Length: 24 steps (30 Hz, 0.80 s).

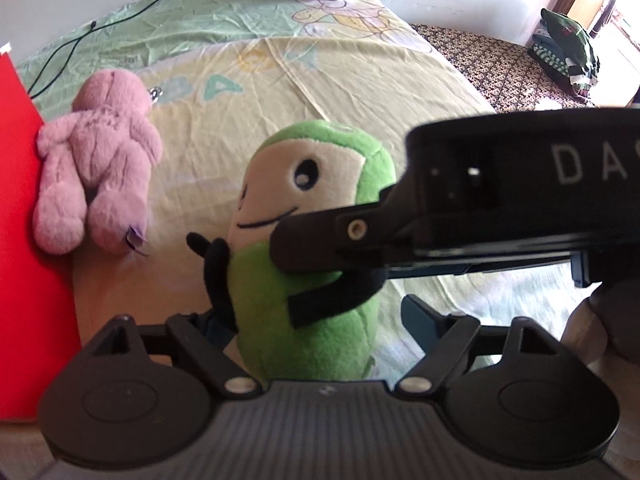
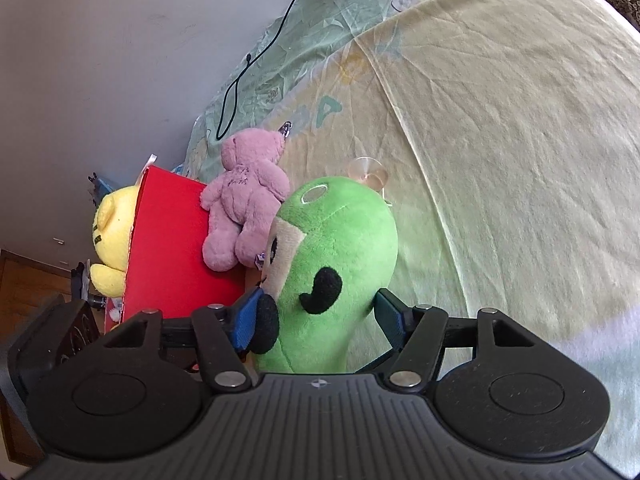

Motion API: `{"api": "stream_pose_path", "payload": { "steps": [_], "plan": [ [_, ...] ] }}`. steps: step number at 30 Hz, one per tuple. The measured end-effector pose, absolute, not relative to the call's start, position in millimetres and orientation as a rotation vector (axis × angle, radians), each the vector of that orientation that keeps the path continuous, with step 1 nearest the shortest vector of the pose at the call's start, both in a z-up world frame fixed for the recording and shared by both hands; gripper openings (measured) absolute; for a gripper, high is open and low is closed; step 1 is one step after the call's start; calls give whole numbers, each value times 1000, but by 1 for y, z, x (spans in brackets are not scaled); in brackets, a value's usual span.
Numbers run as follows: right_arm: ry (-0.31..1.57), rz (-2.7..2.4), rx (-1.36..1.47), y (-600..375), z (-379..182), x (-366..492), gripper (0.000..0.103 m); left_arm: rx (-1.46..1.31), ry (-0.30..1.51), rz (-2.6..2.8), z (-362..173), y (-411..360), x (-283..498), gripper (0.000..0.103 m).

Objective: Organize objects
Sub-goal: 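Lift the green bean plush with the right gripper and carry it to the red box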

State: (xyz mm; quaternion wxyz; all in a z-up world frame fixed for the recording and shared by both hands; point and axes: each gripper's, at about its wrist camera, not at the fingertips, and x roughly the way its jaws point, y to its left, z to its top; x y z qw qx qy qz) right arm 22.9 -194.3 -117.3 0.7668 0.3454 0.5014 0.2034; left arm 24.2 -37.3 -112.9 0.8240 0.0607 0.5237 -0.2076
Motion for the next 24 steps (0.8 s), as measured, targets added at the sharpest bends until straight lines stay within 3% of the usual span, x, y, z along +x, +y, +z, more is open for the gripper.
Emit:
{"api": "stream_pose_path", "payload": {
  "steps": [8, 24],
  "plan": [
    [1082, 459, 697, -192, -110, 22, 59, 98, 1130, -467, -110, -34, 23, 76],
    [1096, 545, 590, -167, -86, -5, 59, 81, 1129, -470, -93, -17, -24, 76]
  ]
}}
